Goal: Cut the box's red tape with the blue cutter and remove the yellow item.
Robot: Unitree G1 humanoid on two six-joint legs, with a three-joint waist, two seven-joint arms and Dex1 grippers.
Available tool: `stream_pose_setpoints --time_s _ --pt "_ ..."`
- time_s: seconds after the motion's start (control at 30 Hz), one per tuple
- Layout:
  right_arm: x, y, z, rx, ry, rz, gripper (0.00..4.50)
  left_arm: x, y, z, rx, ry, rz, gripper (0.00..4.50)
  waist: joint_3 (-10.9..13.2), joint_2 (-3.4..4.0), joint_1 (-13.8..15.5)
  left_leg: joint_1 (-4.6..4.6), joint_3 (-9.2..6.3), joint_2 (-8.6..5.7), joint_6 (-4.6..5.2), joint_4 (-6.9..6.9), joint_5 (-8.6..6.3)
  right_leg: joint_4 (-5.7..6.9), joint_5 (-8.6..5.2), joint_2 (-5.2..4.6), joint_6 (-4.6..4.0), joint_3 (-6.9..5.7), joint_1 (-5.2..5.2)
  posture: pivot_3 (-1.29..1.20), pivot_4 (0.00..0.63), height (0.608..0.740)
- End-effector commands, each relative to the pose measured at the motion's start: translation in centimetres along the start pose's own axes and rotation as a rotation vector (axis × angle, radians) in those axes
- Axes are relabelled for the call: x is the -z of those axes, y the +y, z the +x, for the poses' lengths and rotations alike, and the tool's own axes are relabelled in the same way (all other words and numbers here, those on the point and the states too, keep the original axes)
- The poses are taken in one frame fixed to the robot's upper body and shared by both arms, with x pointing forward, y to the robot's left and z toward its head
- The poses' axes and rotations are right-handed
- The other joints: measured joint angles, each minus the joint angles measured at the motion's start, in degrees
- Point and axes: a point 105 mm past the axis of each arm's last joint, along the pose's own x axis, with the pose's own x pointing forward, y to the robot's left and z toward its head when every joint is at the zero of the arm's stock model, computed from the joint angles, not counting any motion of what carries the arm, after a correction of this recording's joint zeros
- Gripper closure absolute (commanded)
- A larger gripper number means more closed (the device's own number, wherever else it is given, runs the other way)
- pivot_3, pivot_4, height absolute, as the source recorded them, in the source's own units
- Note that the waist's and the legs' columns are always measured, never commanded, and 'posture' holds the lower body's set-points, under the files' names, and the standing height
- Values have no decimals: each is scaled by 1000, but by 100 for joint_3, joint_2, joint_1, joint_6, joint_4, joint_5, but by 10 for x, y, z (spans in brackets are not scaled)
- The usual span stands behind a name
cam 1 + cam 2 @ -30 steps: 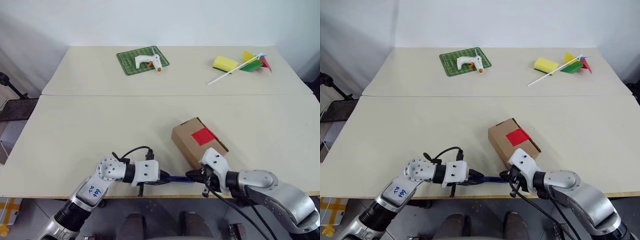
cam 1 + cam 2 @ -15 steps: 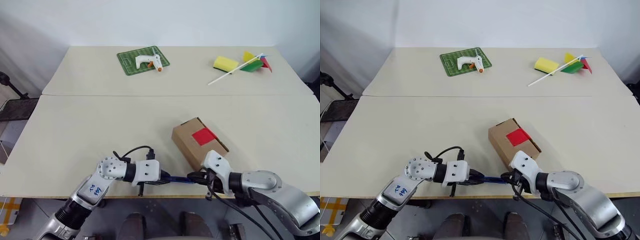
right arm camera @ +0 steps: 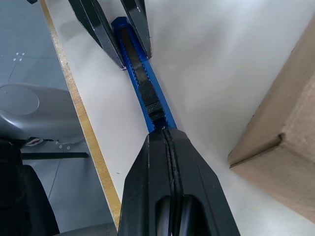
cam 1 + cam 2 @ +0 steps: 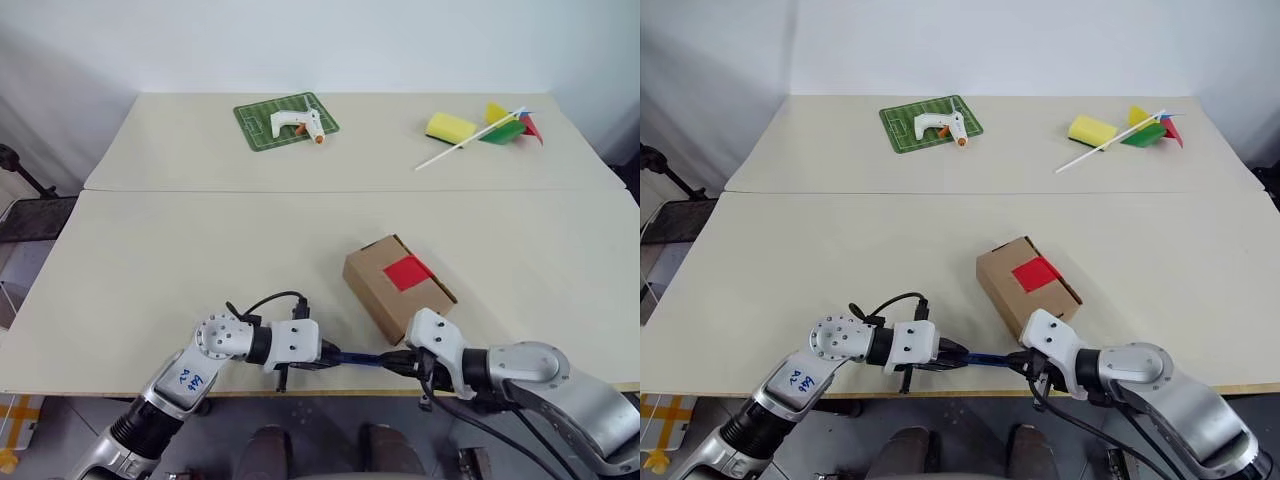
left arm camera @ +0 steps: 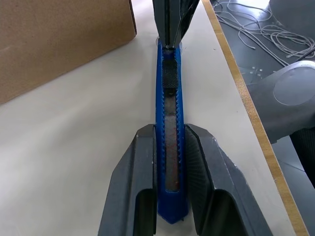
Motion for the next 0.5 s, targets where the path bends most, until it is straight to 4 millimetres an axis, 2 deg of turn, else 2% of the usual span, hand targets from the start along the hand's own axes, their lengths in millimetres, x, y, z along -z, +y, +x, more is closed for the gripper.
stream_pose_setpoints --time_s 0.03,0.2,0.33,0.5 --pt "3 4 9 -30 14 12 4500 20 -14 7 41 74 -66 4042 0 0 1 1 0 0 0 1 0 1 0 0 0 0 0 0 150 740" --pt "4 9 15 -57 16 10 4500 20 -13 6 37 74 -67 4042 -1 0 -1 0 0 0 0 1 0 1 0 -1 0 1 0 0 150 740" --pt "-5 14 27 -70 -20 9 4500 21 -13 5 32 78 -71 4042 -5 -5 -8 4 0 4 0 1 0 5 0 3 -1 1 0 0 150 740" --pt "-9 13 31 -55 -36 23 4500 20 -15 7 35 74 -71 4042 -8 -4 -11 3 0 3 -1 0 0 7 0 -1 -1 2 -1 0 150 740"
